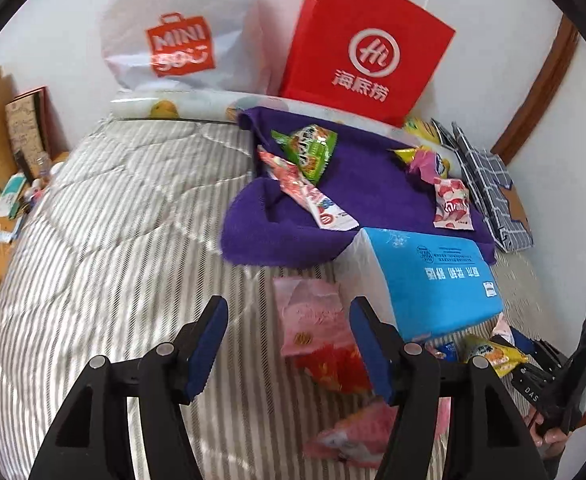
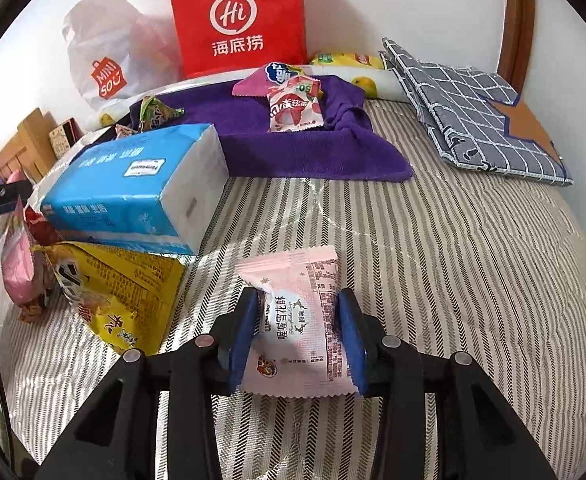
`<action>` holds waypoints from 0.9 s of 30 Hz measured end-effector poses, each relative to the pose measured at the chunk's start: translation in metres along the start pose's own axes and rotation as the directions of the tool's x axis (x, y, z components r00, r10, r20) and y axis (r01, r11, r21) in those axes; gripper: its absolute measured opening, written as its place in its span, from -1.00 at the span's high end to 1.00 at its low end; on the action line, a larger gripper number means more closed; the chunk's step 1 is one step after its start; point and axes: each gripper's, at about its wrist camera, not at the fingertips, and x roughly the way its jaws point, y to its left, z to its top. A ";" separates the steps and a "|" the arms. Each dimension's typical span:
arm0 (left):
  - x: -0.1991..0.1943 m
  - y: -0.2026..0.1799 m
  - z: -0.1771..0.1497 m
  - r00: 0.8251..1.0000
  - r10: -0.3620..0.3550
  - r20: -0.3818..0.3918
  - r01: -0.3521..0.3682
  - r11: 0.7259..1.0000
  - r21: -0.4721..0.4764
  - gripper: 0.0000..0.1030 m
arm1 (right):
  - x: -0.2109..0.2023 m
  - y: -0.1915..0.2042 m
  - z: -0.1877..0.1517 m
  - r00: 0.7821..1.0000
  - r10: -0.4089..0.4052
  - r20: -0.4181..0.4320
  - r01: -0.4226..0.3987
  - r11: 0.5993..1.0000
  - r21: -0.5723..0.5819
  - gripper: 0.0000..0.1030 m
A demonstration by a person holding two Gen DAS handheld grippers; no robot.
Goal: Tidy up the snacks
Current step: 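Grasp the pink peach candy packet with the left tool while the right tool holds its packet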
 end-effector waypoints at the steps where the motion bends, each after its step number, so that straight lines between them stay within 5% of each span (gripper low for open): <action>1: 0.004 -0.002 0.002 1.000 0.000 -0.011 0.000 1.000 0.012 -0.18 | 0.000 0.002 0.000 1.000 -0.008 0.001 0.008 1.000 -0.010 0.21; 7: 0.034 -0.009 0.005 0.996 0.025 -0.090 -0.020 0.998 0.055 -0.13 | -0.001 0.003 -0.001 1.000 -0.019 0.007 0.019 1.000 -0.018 0.21; 9: 0.041 -0.012 0.004 0.994 0.011 -0.110 -0.004 0.998 0.066 -0.03 | -0.001 0.002 -0.001 1.000 -0.017 0.009 0.017 1.000 -0.012 0.21; 11: 0.047 -0.016 0.002 0.992 0.017 -0.123 -0.006 0.996 0.085 0.28 | -0.001 0.002 -0.001 1.000 -0.020 0.011 0.020 1.000 -0.011 0.21; 18: 0.025 -0.007 0.003 0.998 -0.004 -0.065 0.009 0.997 0.082 0.65 | -0.001 0.005 -0.002 0.999 -0.046 0.017 0.047 0.999 -0.028 0.21; 24: 0.001 0.022 -0.007 0.999 0.009 -0.045 -0.007 0.999 0.044 0.62 | -0.002 0.006 -0.002 0.999 -0.048 0.020 0.049 0.998 -0.030 0.21; 27: -0.003 0.029 -0.010 0.999 -0.014 -0.029 0.015 1.000 0.025 0.38 | -0.002 0.006 -0.002 0.999 -0.049 0.019 0.050 0.998 -0.031 0.21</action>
